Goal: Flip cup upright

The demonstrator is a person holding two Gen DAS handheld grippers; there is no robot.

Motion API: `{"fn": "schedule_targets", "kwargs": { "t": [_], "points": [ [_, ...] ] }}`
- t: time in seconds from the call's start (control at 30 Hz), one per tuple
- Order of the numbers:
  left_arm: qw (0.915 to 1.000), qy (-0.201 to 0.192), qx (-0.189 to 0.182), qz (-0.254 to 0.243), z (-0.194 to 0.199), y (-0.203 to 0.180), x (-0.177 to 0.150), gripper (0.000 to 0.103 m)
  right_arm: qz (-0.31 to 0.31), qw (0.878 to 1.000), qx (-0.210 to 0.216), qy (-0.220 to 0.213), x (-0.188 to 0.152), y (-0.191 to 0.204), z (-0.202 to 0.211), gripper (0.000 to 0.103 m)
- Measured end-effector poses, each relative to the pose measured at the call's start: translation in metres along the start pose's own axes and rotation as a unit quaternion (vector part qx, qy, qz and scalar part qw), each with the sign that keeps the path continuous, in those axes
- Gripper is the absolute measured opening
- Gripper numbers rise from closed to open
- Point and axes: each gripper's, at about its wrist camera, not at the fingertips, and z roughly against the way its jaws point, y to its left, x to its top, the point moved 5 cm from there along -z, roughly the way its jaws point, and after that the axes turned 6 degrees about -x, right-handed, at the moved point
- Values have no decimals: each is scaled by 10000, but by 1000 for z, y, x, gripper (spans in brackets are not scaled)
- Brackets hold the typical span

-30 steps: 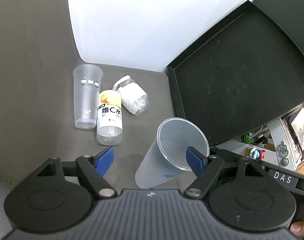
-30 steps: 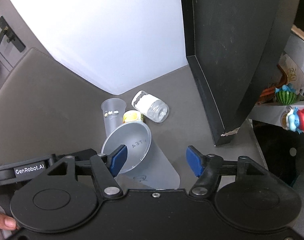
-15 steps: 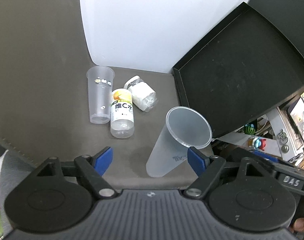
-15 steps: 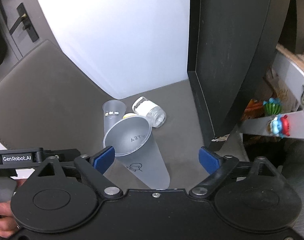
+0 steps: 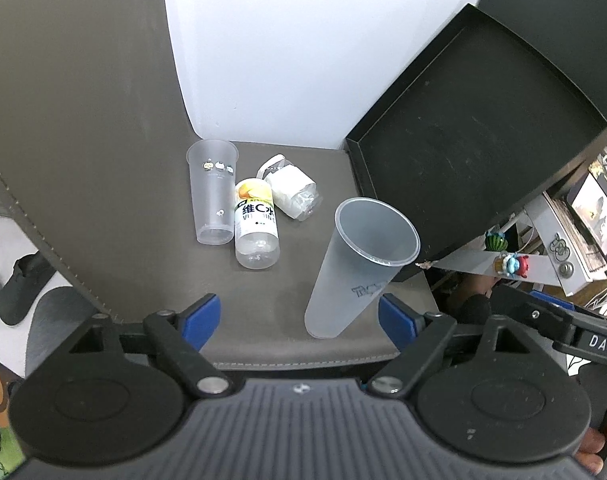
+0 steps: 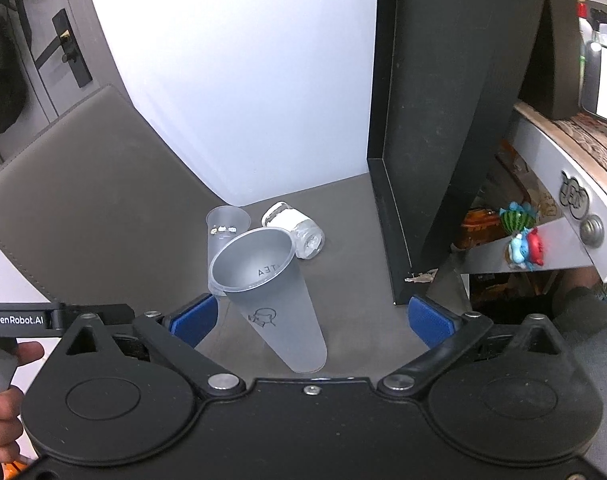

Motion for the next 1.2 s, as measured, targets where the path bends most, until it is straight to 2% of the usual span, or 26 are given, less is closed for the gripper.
{"fn": "schedule_targets", "kwargs": {
  "t": [0.47, 1.2],
  "points": [
    [9998, -125, 40, -158, 20, 1, -11, 88, 169, 9997, 185, -74, -14, 6, 27, 103],
    [9994, -137, 66, -303, 39, 5, -25, 89, 358, 9989, 317, 2, -29, 10, 46, 103]
  ]
}}
